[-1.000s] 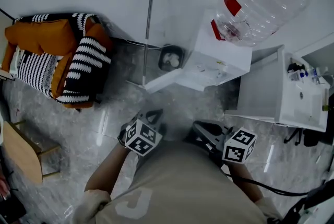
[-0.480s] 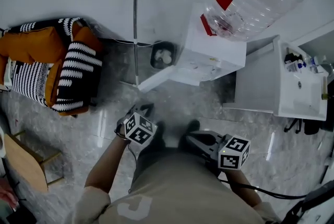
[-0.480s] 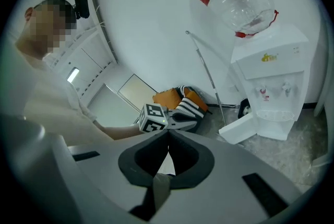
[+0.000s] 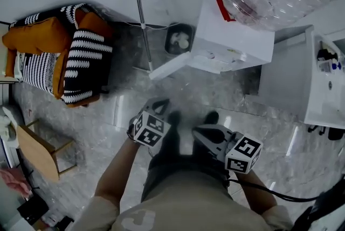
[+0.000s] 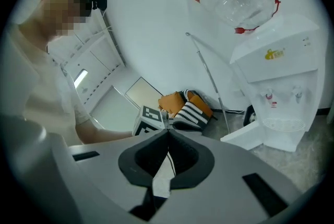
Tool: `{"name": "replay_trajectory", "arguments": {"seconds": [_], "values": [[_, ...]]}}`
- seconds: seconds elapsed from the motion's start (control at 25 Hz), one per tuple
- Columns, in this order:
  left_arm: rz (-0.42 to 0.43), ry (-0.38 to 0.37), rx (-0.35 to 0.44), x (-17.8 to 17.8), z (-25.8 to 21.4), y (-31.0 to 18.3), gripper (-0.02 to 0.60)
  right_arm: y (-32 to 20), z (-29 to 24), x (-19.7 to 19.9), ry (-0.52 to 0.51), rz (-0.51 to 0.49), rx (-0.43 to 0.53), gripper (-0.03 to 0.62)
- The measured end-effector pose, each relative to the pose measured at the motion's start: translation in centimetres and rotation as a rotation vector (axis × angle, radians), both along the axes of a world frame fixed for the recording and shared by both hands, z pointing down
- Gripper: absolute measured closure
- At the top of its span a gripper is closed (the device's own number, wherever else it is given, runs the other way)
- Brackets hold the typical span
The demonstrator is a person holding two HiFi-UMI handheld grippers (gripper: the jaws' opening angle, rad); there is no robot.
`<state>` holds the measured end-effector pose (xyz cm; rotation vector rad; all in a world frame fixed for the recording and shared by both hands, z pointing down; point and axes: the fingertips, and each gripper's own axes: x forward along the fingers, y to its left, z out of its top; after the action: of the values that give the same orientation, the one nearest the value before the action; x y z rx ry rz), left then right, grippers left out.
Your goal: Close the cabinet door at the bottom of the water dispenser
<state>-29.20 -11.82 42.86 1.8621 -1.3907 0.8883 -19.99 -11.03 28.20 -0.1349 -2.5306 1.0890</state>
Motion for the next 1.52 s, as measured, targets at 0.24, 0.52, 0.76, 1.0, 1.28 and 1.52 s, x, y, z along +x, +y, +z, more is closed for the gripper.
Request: {"name": "replay_trajectory", "arguments": {"seconds": [0.24, 0.52, 0.76, 1.0, 1.28, 1.52], "values": [[-0.06, -0.029, -0.065, -1.5, 5.4, 0.7, 0.591, -2.1, 3.7, -0.9, -0.015, -0.021, -0.045, 0.579], [-0.07, -0.027, -0.074, -2.4, 10.0, 0.4, 0.591, -1.8, 8.3, -0.4, 0.031, 0.014, -0.076, 0.579], [-0.064, -0.012, -0.064, -3.0, 14.5, 0.3, 0.591, -0.9, 13.4, -0.8, 0.058, 0.104, -0.061, 0.579], [-0.05, -0.052, -0.061, -5.0, 18.5, 0.5, 0.591, 2.7, 16.6, -2.3, 0.015, 0.072, -0.218, 0.579], [-0.092, -0.103, -0.042, -8.8, 21.3, 1.2, 0.591, 5.5, 19.5, -2.4, 0.085, 0.031, -0.214, 0.579], [-0.135, -0.118, 0.009, -10.5, 22.7, 0.0, 0.591, 6.7, 20.6, -1.8, 0.093, 0.003, -0.261, 0.579]]}}
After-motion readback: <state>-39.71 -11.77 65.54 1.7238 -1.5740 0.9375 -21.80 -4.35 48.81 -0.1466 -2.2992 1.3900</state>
